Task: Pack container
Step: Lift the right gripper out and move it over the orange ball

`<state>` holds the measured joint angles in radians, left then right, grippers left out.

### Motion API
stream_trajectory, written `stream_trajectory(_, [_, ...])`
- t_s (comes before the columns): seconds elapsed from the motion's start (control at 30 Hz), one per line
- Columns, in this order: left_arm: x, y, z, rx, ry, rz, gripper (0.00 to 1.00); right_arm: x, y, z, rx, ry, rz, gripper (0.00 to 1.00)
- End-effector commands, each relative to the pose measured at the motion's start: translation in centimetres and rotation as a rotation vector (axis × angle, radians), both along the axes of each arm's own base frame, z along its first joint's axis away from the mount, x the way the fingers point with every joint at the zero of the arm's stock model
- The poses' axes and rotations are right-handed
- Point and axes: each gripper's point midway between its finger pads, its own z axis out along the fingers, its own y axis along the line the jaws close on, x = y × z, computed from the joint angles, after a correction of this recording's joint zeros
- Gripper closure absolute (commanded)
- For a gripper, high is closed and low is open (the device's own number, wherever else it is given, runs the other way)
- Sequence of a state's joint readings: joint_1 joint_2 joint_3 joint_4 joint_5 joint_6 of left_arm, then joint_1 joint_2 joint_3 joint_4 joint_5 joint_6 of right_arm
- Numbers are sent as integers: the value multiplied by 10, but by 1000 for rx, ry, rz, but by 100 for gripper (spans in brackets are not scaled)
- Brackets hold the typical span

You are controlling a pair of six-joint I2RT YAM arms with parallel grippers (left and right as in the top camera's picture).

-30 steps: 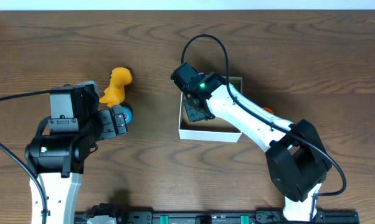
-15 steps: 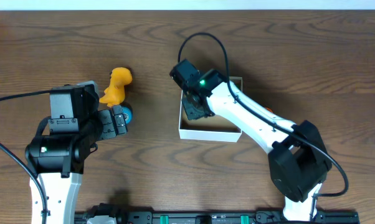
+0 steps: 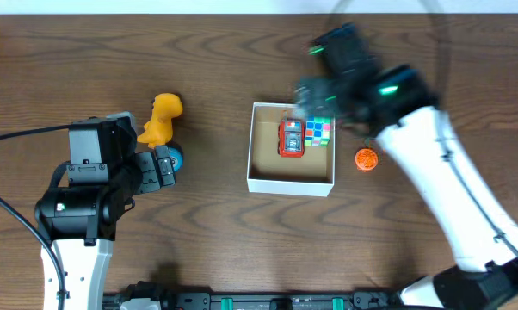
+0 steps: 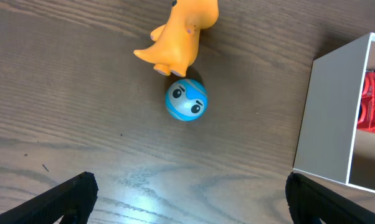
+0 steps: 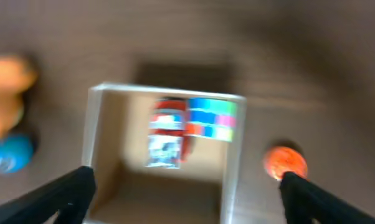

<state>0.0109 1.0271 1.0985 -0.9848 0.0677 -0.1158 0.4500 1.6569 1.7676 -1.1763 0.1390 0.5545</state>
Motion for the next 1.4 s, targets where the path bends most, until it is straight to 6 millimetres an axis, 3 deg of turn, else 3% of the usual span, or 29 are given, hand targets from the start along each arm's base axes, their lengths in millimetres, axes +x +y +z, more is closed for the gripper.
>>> stream_trajectory(0.0, [2,1,5,13,-11,-2,2,10,-58,-5,62,47,-276,1])
stream_trajectory(0.07, [2,1,5,13,-11,-2,2,11,-76,-17,75,101,-323,1])
stream_trajectory(0.2, [3,1,5,13,-11,-2,2,6,-98,-60,39,242,-384,1])
stream_trajectory(0.43, [2,1,5,13,-11,-2,2,-11,-105,-136,-33,442,-409,1])
stream_trajectory(0.6, [2,1,5,13,-11,-2,2,-24,-106,-172,-39,496,-437,1])
stream_trajectory(1.0, [2,1,5,13,-11,-2,2,-36,-101,-227,-5,491,-399,1])
stream_trajectory(1.37, [2,1,5,13,-9,-2,2,-34,-104,-239,-9,457,-403,4])
